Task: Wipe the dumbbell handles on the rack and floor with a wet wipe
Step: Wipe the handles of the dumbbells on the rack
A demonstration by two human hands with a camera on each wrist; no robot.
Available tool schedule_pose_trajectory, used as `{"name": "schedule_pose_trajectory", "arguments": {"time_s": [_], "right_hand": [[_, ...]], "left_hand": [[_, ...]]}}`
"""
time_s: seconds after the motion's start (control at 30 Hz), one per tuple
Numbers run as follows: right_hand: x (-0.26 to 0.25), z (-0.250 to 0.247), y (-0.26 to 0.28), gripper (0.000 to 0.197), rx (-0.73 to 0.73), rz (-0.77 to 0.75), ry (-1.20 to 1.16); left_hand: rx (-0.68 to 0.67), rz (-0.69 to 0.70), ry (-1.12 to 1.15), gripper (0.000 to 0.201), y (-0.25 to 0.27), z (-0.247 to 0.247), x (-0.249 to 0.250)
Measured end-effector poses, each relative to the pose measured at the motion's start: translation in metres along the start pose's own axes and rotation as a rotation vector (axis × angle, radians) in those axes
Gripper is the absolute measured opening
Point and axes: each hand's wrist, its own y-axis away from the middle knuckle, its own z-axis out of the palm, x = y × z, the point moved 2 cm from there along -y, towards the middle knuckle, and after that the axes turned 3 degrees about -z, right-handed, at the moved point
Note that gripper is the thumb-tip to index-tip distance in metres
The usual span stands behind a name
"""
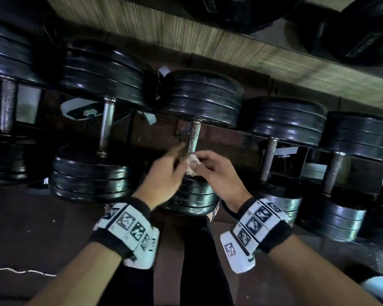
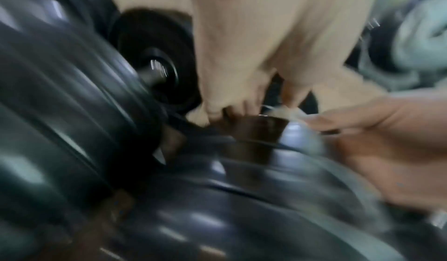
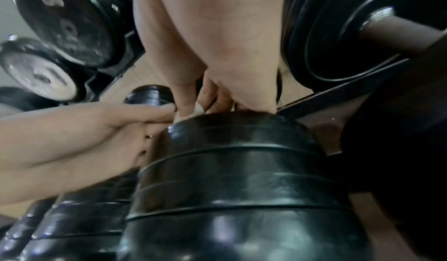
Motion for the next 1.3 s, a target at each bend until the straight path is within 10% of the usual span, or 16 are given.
{"name": "schedule_pose_trajectory", "arguments": {"time_s": [0.17,0.27,0.4,0.73,0.97,1.2,1.3], "right_hand": [[0.007,-0.03,0.022,0.028,0.211,-0.013,-0.096],[0.022,-0.071,0.032,0.019,0.445,-0.116,0.258],[0.043,-0.122,0.046,0.042,0.625,-0.143,0.71],[0.047,-0.126,0.048,0.031,0.647,0.095,0.667],[0.049,-0.124,0.047,0.024,0.664,0.063,0.656],[0.05,-0.125,0.046,0.022,0.645,0.091,0.643],[0.05,-0.126,0.046,0.022,0.635,0.111,0.648]], "left_hand": [[0.097,0.018,0.098,0.019,-0.02,0.012,0.012],[0.317,-0.061,-0.128,0.022,-0.046,-0.005,0.009],[0.223,-0.001,-0.346,0.018,-0.076,-0.001,0.016],[-0.159,-0.057,-0.752,0.021,-0.049,0.011,0.015],[0.175,0.04,-0.479,0.023,-0.083,-0.002,0.026],[-0.219,-0.059,-0.506,0.02,-0.064,0.002,-0.01],[-0.12,0.006,-0.368,0.026,-0.09,-0.008,-0.007]]}}
